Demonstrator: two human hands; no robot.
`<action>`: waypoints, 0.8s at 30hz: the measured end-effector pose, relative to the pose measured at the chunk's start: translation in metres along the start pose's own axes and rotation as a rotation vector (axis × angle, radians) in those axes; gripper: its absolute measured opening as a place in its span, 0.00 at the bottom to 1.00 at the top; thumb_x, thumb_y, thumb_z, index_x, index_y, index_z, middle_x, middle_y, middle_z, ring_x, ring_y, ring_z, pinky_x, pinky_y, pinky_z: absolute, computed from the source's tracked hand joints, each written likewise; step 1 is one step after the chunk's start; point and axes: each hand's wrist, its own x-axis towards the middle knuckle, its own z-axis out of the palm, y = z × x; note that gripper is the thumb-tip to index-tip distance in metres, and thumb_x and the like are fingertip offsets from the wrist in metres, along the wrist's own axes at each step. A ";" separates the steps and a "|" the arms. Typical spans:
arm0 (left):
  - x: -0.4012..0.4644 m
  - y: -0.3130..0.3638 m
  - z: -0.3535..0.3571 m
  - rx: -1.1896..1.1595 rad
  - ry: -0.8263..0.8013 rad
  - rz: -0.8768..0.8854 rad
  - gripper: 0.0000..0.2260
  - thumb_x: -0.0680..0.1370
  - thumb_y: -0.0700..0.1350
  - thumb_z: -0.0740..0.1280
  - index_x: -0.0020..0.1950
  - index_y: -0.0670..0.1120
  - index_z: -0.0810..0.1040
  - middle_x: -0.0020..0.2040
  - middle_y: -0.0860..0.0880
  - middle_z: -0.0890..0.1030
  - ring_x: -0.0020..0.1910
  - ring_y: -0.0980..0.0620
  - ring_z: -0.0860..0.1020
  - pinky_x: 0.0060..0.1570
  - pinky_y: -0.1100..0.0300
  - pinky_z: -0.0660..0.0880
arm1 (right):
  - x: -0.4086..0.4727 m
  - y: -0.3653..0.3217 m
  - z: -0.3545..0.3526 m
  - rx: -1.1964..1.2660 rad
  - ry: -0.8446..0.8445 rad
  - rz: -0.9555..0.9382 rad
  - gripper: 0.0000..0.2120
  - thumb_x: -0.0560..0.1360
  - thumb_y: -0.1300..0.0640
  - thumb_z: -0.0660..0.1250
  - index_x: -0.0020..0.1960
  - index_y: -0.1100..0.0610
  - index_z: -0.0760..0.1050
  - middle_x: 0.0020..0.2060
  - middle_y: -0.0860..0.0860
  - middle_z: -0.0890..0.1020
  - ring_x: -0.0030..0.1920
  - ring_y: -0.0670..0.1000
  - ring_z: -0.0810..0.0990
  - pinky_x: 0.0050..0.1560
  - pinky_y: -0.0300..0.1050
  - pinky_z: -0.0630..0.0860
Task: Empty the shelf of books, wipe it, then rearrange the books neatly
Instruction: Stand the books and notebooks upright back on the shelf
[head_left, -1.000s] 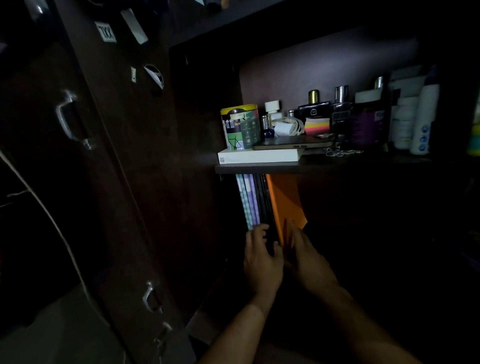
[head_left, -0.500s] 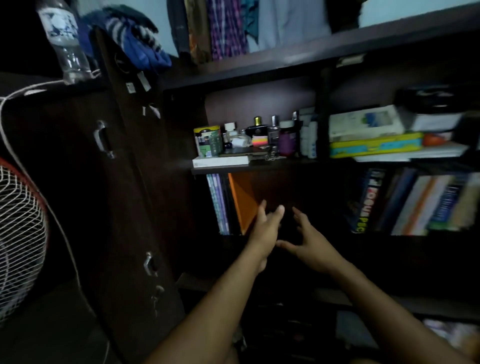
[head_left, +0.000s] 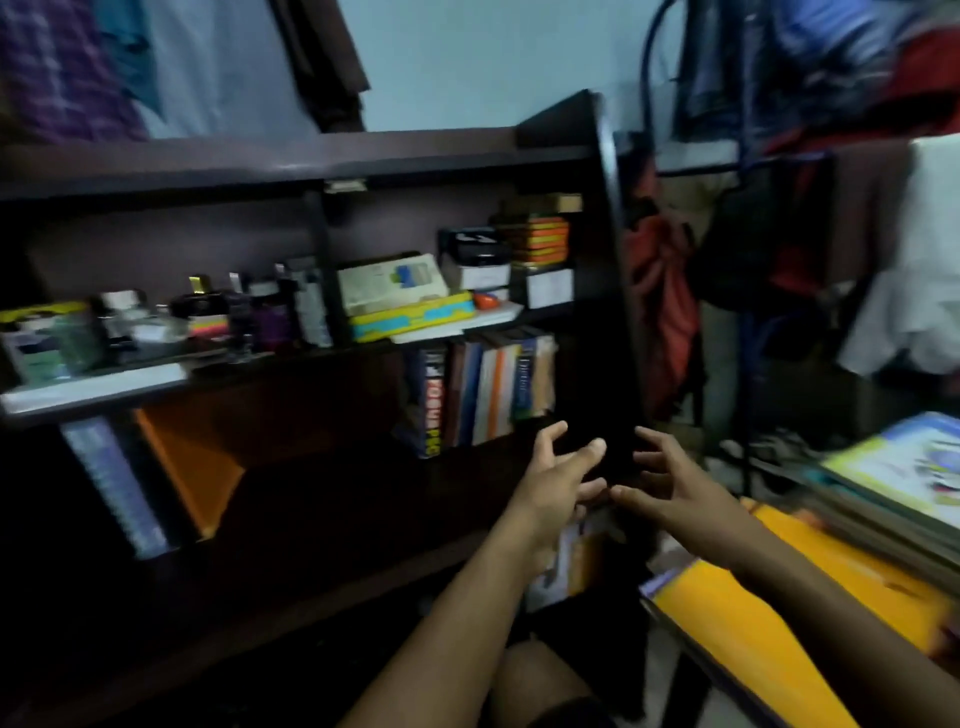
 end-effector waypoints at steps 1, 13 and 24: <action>0.003 -0.006 0.011 0.022 -0.060 -0.012 0.29 0.81 0.56 0.67 0.78 0.59 0.58 0.72 0.52 0.72 0.62 0.49 0.80 0.64 0.50 0.73 | -0.011 0.007 -0.015 -0.027 0.018 0.014 0.38 0.74 0.44 0.73 0.78 0.43 0.57 0.71 0.47 0.71 0.65 0.44 0.74 0.62 0.44 0.74; 0.003 -0.076 0.079 0.685 -0.343 -0.060 0.35 0.81 0.60 0.65 0.82 0.54 0.52 0.82 0.49 0.58 0.78 0.44 0.63 0.65 0.49 0.67 | -0.122 0.110 -0.086 -0.582 0.160 0.263 0.35 0.75 0.40 0.71 0.75 0.48 0.61 0.70 0.50 0.69 0.70 0.55 0.69 0.65 0.53 0.71; -0.003 -0.105 0.102 1.108 -0.334 0.053 0.42 0.76 0.66 0.67 0.82 0.56 0.48 0.81 0.52 0.54 0.71 0.43 0.69 0.65 0.49 0.70 | -0.135 0.152 -0.068 -0.213 0.266 0.529 0.40 0.75 0.40 0.71 0.77 0.51 0.54 0.75 0.56 0.65 0.67 0.58 0.73 0.62 0.54 0.75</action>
